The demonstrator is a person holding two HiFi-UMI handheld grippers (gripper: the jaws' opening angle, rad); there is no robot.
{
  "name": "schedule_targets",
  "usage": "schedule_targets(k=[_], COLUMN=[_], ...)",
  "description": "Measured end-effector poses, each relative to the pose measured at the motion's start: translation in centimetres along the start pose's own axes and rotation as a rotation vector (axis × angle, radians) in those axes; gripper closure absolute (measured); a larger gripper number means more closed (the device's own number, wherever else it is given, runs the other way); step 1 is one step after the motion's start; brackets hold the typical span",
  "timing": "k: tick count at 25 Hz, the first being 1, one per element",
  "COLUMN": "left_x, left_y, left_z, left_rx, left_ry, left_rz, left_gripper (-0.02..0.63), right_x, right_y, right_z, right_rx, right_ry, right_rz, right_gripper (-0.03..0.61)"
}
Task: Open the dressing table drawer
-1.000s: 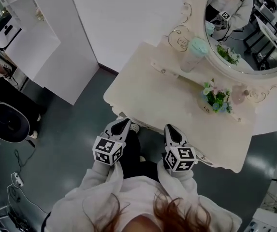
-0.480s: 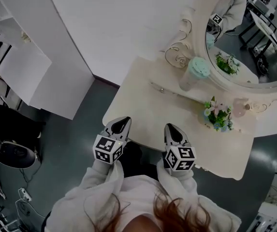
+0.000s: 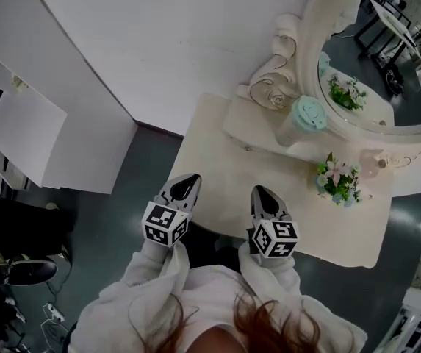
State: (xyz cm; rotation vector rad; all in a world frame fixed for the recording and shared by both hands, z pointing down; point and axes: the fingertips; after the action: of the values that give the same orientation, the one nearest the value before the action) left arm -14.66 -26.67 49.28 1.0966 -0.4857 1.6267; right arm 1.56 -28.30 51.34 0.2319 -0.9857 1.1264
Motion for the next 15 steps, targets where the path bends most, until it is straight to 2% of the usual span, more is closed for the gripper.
schedule_targets(k=[15], left_x=[-1.5], left_y=[3.6], left_z=[4.0], left_rx=[0.115], left_ry=[0.062], left_rz=[0.08], left_gripper=[0.594], right_x=[-0.6], right_y=[-0.8], right_z=[4.0], right_rx=[0.126], right_ry=[-0.016], right_rz=[0.084], right_gripper=[0.535])
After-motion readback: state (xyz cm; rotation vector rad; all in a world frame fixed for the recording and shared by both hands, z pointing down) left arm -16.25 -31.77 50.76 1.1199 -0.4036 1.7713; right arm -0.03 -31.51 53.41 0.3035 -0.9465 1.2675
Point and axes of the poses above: the fingertips, and each gripper's own axes: z forward along the fingers, y to its left, x out of its underside, and after that the axes turned 8 degrees about y, right-handed
